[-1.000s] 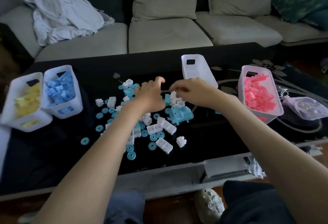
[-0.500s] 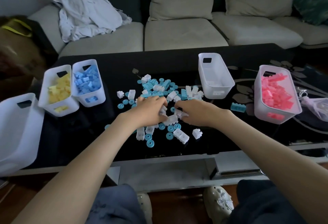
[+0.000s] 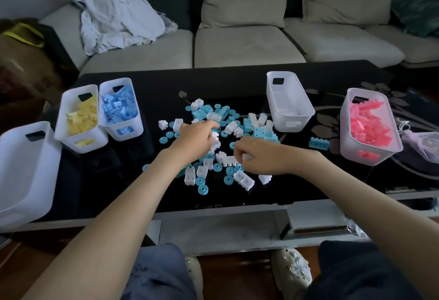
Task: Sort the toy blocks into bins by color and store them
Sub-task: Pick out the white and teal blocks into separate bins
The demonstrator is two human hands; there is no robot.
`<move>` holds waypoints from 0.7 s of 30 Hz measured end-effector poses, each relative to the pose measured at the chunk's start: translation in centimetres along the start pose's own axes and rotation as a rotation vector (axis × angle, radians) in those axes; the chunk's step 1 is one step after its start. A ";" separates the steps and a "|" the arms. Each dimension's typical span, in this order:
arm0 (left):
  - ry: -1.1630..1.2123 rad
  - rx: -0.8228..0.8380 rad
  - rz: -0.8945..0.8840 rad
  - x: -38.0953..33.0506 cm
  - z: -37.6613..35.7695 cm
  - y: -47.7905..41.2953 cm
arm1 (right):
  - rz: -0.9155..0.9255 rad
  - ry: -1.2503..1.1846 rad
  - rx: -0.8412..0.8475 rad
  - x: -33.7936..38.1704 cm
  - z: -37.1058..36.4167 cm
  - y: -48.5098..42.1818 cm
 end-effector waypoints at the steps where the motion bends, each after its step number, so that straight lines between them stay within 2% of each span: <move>1: 0.020 0.003 -0.003 -0.1 0.0 -0.1 | 0.007 0.017 0.023 0.2 -0.3 0.0; 6: 0.028 0.070 0.029 0.0 -0.5 -0.5 | -0.020 0.086 0.119 0.1 -1.7 -0.2; 10: 0.038 0.055 0.024 0.1 -0.7 -0.8 | -0.047 0.122 0.067 -0.4 -1.8 -0.8; 21: 0.014 -0.106 0.034 0.6 -0.3 -0.6 | -0.067 0.217 0.051 -2.0 -0.8 -1.7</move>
Point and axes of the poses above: each hand's wrist, its own y-axis away from the middle knuckle, its own z-axis out of the back of the hand, x = y × z, the point moved 3 cm from there along -y, towards the middle knuckle, and after that the axes turned 3 degrees about -z, right-handed, at the moved point
